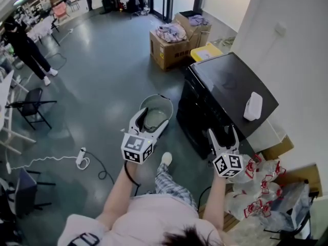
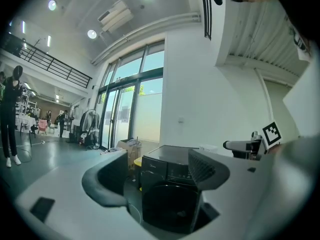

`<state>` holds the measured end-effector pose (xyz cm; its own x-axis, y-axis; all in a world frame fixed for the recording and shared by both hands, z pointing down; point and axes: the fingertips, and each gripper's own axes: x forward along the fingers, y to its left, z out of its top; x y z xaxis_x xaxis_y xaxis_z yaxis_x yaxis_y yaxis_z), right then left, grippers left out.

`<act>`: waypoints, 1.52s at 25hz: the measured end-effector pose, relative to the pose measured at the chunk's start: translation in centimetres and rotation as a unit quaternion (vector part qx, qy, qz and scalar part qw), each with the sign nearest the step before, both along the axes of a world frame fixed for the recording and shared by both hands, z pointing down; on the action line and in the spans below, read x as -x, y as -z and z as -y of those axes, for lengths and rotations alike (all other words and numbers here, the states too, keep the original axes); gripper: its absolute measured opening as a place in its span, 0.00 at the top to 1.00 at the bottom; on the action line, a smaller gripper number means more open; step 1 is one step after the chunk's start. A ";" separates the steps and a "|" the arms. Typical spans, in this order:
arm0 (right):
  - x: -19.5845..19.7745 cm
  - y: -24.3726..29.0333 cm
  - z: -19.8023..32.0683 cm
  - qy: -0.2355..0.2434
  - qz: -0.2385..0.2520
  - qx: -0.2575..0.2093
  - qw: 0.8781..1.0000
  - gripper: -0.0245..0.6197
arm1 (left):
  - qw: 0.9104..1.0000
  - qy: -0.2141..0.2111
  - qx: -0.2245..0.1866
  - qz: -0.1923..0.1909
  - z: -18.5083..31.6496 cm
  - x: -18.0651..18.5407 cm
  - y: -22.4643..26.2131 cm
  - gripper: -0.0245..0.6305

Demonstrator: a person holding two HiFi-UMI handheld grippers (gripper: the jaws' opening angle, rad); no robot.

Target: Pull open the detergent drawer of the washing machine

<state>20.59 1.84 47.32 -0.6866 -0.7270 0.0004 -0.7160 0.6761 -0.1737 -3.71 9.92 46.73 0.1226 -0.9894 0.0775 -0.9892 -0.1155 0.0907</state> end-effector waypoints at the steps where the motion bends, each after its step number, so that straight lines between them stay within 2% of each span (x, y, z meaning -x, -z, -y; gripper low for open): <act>1: 1.0 -0.1 1.4 0.003 0.000 0.000 1.000 0.26 | 1.000 0.001 0.001 0.001 1.4 0.6 -0.1 0.40; 8: 7.3 -0.2 10.7 0.018 -0.012 0.007 1.000 0.26 | 1.000 -0.010 -0.002 0.005 11.8 4.2 -0.2 0.40; 17: 10.7 0.1 21.3 -0.006 -0.020 0.010 1.000 0.26 | 0.999 -0.043 0.007 0.016 24.2 7.0 -0.3 0.41; 30: 12.7 -0.4 27.2 -0.055 -0.025 0.026 0.998 0.26 | 0.994 -0.108 0.025 0.016 33.2 8.2 -1.4 0.40; 35: 13.4 -0.5 28.9 -0.079 -0.030 0.033 0.996 0.26 | 0.989 -0.140 0.035 0.020 35.7 8.4 -1.8 0.40; 38: 14.2 -0.5 29.3 -0.086 -0.045 0.038 0.995 0.26 | 0.983 -0.173 0.050 0.033 36.8 8.3 -2.4 0.40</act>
<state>6.35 -27.51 47.79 -0.5461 -0.8297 0.1156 -0.8353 0.5289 -0.1500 -12.02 -26.92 49.10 0.4415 -0.8765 0.1920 -0.8966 -0.4392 0.0568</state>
